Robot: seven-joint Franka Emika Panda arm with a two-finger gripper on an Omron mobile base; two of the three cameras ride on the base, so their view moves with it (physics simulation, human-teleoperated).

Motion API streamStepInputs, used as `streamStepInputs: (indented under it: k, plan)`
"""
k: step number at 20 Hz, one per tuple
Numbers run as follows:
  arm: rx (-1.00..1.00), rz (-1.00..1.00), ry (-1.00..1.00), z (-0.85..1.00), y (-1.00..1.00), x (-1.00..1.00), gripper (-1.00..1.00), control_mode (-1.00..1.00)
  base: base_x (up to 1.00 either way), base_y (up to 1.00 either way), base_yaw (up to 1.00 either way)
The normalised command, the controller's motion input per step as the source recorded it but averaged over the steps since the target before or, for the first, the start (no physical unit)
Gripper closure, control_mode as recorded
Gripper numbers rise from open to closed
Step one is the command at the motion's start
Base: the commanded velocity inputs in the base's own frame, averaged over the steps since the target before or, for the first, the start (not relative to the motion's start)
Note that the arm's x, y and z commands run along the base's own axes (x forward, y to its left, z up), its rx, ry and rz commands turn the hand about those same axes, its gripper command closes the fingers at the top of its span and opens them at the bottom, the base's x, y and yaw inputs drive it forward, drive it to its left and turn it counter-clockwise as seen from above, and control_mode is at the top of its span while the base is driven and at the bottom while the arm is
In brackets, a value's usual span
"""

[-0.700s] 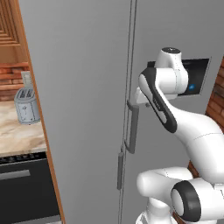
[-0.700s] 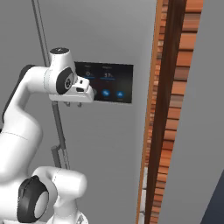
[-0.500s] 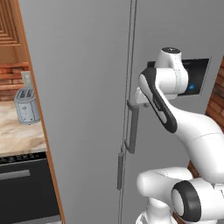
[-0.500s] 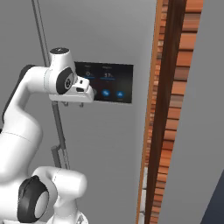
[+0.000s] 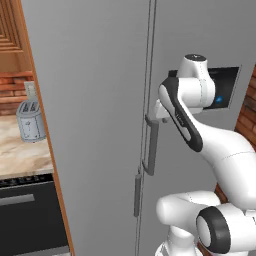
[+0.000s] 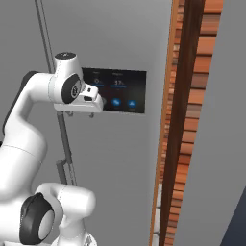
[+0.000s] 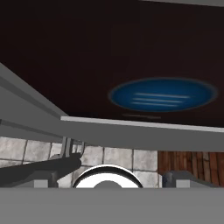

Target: Gather the mushroom and lime from the fridge and place them on a tray on the dining counter. Then gather the chicken drumstick and fish from the fridge and place them on the other tray.

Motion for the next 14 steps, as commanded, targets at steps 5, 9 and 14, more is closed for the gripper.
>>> streamStepInputs:
  k: [5, 9, 14]
  plan:
    - [0.00, 0.00, 0.00, 0.00, 0.00, 0.00, -1.00, 1.00, 0.00, 0.00, 0.00]
    - [0.00, 0.00, 0.00, 0.00, 0.00, 0.00, -1.00, 1.00, 0.00, 0.00, 0.00]
    - [0.00, 0.00, 0.00, 0.00, 0.00, 0.00, -1.00, 1.00, -0.44, 0.00, 0.00]
